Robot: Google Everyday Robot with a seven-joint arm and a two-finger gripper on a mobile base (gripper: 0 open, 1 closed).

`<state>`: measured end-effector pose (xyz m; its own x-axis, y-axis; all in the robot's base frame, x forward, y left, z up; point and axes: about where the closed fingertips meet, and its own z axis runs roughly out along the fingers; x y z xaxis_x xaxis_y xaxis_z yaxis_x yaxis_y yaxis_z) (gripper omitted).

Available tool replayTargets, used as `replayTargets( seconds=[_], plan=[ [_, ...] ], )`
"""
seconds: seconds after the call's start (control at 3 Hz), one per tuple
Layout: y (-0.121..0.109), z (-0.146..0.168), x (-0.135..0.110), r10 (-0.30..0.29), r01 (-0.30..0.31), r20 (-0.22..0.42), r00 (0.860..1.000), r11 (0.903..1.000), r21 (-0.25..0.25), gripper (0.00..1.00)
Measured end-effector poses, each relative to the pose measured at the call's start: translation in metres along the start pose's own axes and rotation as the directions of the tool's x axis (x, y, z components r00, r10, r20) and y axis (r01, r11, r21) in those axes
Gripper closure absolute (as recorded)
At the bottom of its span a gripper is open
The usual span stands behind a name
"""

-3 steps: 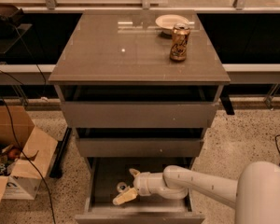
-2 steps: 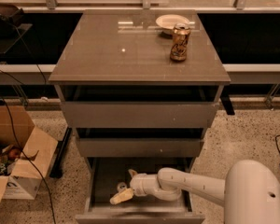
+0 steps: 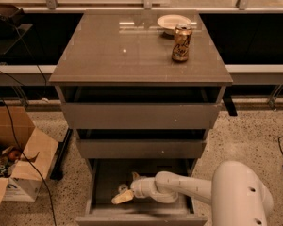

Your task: Pick redbull can from bottom drawer and place on counter

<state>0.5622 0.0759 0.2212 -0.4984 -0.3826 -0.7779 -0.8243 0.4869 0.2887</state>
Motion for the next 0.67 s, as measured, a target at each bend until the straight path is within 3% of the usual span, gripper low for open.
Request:
replayTargets(
  seconds=[0.67],
  plan=[
    [-0.0018,0.0134,0.0224,0.003,0.002,-0.094,0.996,0.9990,0.046,0.42]
  ],
)
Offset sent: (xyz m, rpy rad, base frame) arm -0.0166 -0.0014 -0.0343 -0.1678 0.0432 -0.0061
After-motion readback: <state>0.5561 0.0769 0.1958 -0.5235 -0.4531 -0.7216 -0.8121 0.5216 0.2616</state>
